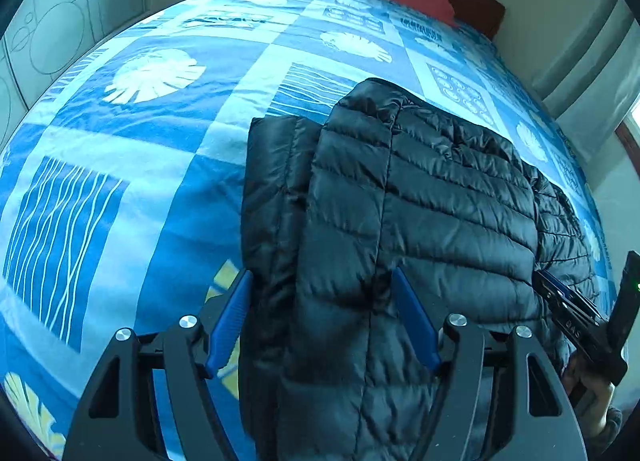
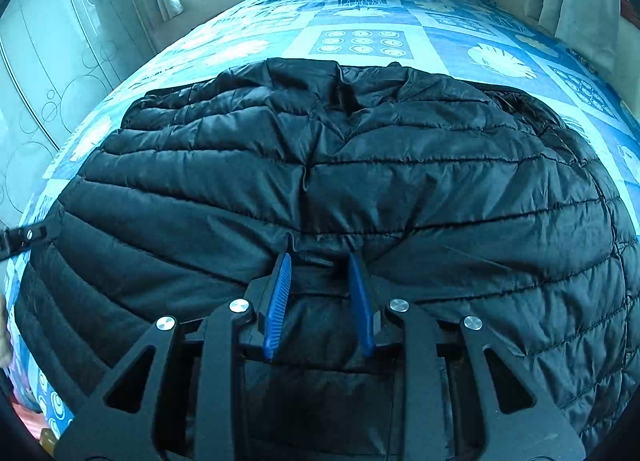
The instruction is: Fold large clothes
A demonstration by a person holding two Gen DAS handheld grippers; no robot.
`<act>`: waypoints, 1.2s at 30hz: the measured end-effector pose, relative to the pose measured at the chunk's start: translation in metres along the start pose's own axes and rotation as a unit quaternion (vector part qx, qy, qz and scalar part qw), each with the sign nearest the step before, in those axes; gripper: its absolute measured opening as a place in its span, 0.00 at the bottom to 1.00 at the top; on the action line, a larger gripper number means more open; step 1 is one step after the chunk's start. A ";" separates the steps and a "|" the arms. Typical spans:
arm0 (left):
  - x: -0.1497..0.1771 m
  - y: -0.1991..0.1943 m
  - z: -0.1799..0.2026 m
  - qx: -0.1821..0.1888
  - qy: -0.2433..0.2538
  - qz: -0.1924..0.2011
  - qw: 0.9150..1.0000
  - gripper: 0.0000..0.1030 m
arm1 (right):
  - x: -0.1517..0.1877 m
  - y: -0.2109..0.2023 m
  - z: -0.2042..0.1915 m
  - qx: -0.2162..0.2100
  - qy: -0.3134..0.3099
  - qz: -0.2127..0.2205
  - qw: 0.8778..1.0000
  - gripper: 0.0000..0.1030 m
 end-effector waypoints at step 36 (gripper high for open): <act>-0.036 -0.061 0.223 0.157 0.133 0.007 0.979 0.23 | -0.007 -0.051 0.057 0.023 0.019 0.052 0.998 0.29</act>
Point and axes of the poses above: each gripper's, at about its wrist camera, not at the fingertips, and y roughly the way its jaws point, z to its right, x to its underside, the point moved 8 cm from there along y, roughly the way its jaws point, and after that the axes turned 13 degrees about x, right-handed, at the moved point
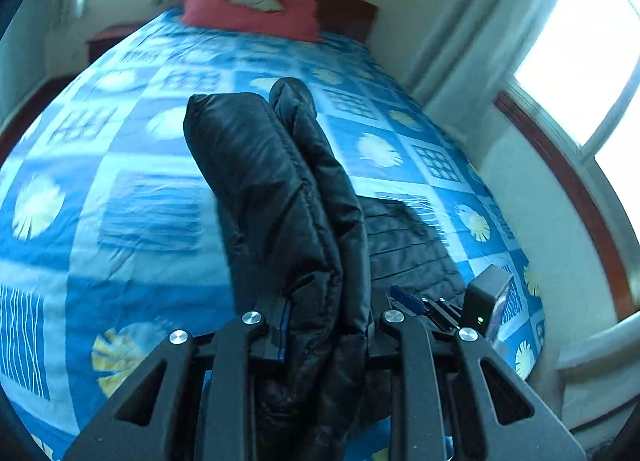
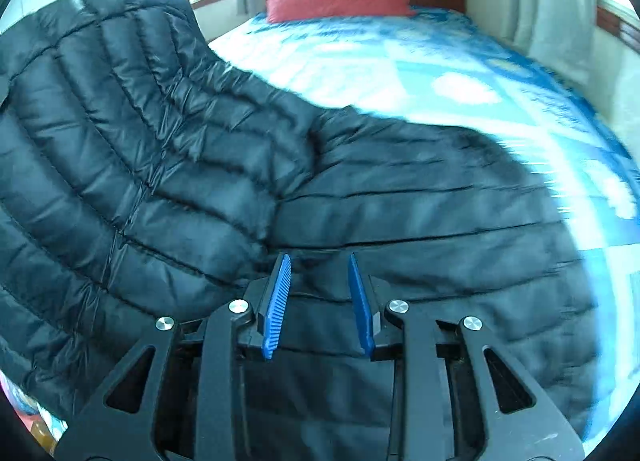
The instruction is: Fold large clothes
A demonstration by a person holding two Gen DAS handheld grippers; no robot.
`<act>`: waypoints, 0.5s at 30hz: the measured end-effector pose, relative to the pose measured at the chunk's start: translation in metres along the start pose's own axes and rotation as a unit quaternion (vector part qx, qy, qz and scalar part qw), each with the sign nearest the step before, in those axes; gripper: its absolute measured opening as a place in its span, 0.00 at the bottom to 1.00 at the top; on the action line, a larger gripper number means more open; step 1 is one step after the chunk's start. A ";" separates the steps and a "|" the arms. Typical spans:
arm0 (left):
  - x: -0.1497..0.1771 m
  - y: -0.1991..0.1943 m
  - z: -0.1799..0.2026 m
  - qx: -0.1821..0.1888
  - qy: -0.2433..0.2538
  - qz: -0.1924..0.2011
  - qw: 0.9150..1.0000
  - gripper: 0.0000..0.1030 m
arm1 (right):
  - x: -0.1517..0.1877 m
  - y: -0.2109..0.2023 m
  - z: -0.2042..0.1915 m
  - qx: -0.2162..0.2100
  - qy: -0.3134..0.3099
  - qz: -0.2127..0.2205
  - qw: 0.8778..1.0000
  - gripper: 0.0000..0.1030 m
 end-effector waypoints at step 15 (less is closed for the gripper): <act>0.018 0.148 0.123 0.006 0.067 -0.077 0.995 0.23 | 0.033 -0.043 0.168 0.079 0.084 0.003 0.993 0.37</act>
Point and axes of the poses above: each gripper's, at about its wrist camera, not at the fingertips, and y roughly the way its jaws point, z to its right, x to its underside, the point moved 8 cm from there along y, roughly the way its jaws point, and after that the axes turned 13 degrees about x, right-handed, at the moved point
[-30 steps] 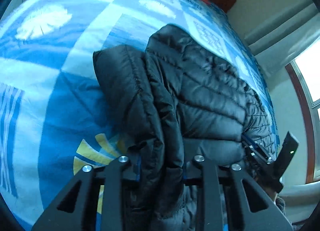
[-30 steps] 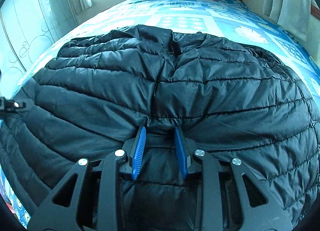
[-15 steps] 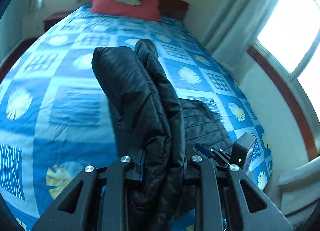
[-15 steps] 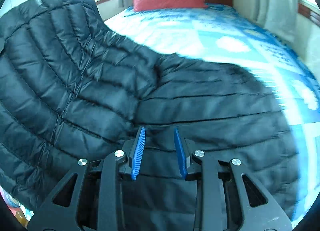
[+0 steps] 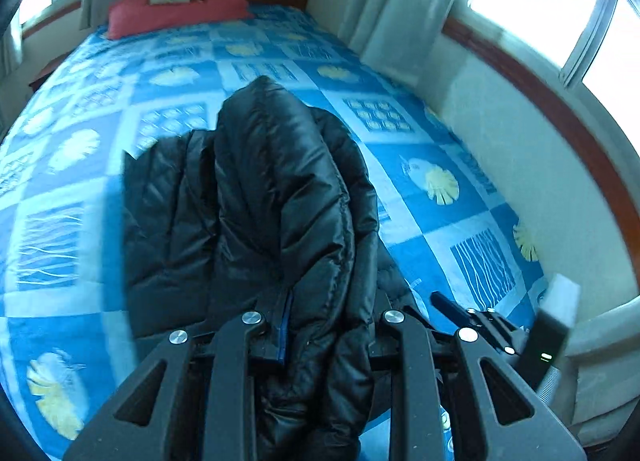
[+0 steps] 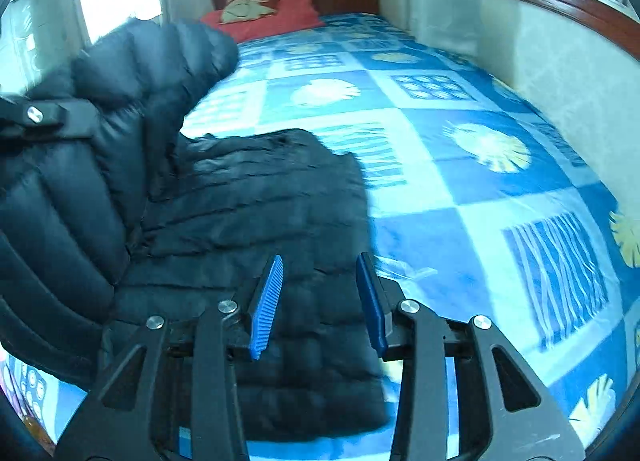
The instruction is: Fold large clothes
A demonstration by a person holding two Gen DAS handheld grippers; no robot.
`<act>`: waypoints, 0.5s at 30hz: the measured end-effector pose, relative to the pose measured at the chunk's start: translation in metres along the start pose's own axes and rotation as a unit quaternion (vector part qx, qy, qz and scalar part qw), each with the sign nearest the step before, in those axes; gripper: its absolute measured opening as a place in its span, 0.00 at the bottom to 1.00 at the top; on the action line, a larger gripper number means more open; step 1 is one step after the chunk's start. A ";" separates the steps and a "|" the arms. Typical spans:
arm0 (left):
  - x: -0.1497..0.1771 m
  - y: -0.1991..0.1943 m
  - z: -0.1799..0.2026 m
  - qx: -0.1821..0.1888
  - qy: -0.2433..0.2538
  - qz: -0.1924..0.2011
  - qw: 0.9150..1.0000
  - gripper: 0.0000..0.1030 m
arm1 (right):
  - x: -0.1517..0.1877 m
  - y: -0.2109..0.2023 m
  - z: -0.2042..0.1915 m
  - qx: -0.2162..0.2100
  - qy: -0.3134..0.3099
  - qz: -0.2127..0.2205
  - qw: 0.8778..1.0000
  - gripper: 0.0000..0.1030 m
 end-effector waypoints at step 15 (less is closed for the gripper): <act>0.043 0.110 0.008 -0.009 0.000 -0.042 0.999 0.29 | 0.034 0.033 0.075 0.030 0.043 -0.046 0.998 0.37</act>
Point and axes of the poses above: each gripper's, at about its wrist camera, not at the fingertips, and y roughly the way its jaws point, z to its right, x to its underside, the point moved 8 cm from there along y, roughly the way its jaws point, and after that the axes turned 13 degrees about x, right-handed, at the moved point
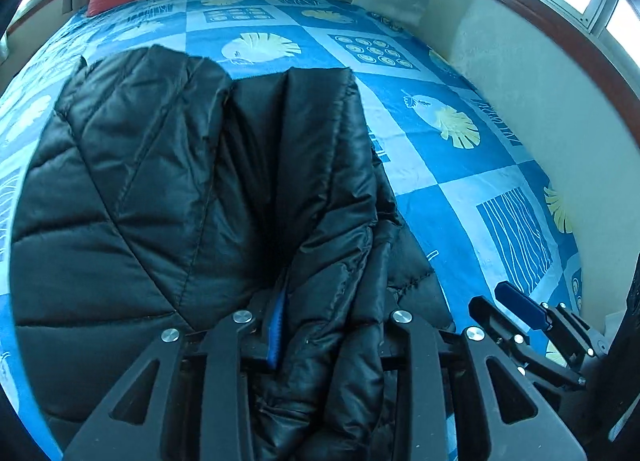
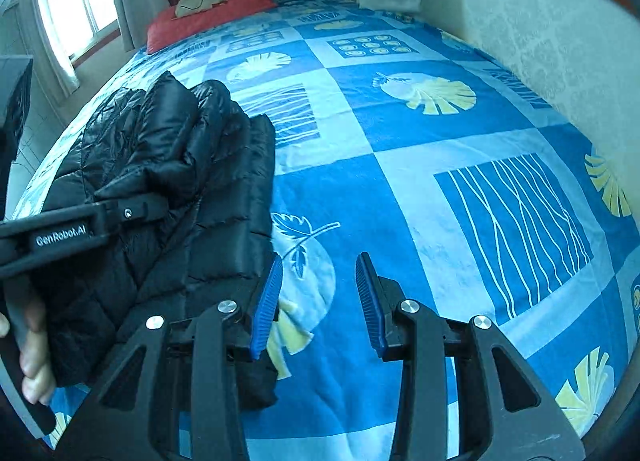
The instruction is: Fold large clothes
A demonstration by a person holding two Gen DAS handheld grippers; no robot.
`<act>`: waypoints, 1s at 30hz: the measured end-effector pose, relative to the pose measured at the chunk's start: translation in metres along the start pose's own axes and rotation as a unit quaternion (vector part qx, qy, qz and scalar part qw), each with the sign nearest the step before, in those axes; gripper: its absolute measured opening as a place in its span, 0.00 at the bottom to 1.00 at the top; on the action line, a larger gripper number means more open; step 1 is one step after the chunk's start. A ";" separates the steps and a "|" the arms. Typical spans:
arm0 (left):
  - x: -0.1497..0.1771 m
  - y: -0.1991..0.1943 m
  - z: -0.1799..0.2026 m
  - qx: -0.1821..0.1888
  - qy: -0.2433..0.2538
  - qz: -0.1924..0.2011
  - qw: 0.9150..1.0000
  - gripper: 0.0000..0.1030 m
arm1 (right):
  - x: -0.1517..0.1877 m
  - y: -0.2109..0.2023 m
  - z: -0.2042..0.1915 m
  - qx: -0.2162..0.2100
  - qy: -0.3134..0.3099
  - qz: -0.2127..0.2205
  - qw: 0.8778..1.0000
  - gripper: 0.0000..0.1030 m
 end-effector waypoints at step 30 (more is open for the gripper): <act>0.009 -0.089 0.053 -0.019 0.055 0.055 0.997 0.51 | -0.001 -0.029 0.011 0.014 0.011 0.023 1.000 0.38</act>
Point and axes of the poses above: each gripper's, at about its wrist camera, not at the fingertips, and y roughly the way its jaws point, z to its right, x to its underside, the point moved 8 cm from there along y, roughly the way its jaws point, and after that the axes turned 13 degrees about x, right-handed, at the moved point
